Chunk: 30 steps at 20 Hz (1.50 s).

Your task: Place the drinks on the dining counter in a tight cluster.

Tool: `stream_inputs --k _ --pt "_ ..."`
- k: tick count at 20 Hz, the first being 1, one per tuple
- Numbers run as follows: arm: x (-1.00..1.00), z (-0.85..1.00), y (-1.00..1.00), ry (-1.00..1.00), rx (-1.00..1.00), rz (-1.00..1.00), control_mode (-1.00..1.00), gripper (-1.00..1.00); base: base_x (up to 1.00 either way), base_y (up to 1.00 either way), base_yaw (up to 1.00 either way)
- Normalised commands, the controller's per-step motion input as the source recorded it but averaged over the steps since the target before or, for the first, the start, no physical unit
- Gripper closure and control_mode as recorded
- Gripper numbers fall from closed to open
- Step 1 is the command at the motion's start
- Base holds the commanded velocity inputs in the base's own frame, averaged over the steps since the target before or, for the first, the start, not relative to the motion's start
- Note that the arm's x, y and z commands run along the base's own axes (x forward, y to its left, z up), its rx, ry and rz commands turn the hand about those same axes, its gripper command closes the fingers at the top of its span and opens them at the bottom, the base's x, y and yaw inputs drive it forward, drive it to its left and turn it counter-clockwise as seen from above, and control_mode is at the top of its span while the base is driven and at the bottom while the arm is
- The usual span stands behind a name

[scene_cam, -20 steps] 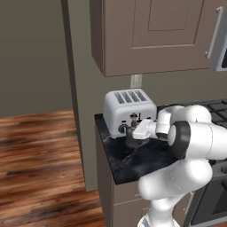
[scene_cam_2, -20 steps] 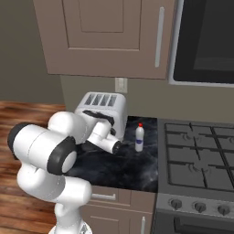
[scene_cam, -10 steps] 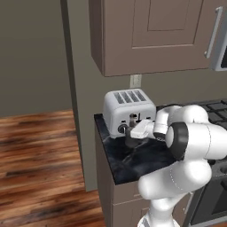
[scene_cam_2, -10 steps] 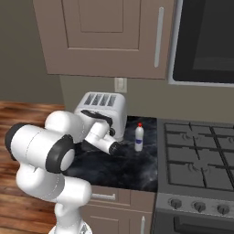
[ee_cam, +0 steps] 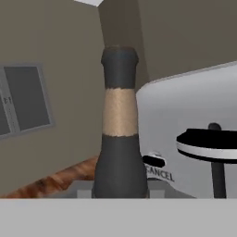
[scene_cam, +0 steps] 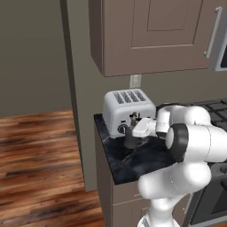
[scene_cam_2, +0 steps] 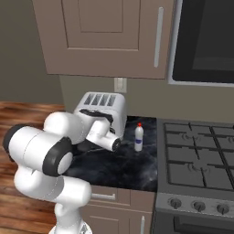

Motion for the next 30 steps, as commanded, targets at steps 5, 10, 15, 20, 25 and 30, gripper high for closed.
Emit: stream_inputs --k 5,10,15,20,25,30 --pt "-0.33 0.37 0.0 -0.08 0.0 0.12 -1.0 1.0 0.0 0.0 0.0" --pt "-0.42 0.35 0.0 -0.19 -0.05 0.11 -1.0 1.0 0.0 0.0 0.0" --pt "-0.4 0.35 0.0 -0.25 -0.08 0.11 -1.0 1.0 0.0 0.0 0.0" --pt "-0.41 0.34 0.0 -0.23 -0.07 0.14 -1.0 1.0 0.0 0.0 0.0" --pt "-0.34 0.33 0.0 -0.22 -0.07 0.14 -1.0 1.0 0.0 0.0 0.0" --pt "-0.32 0.4 0.0 -0.17 -0.03 0.12 -1.0 1.0 0.0 0.0 0.0"
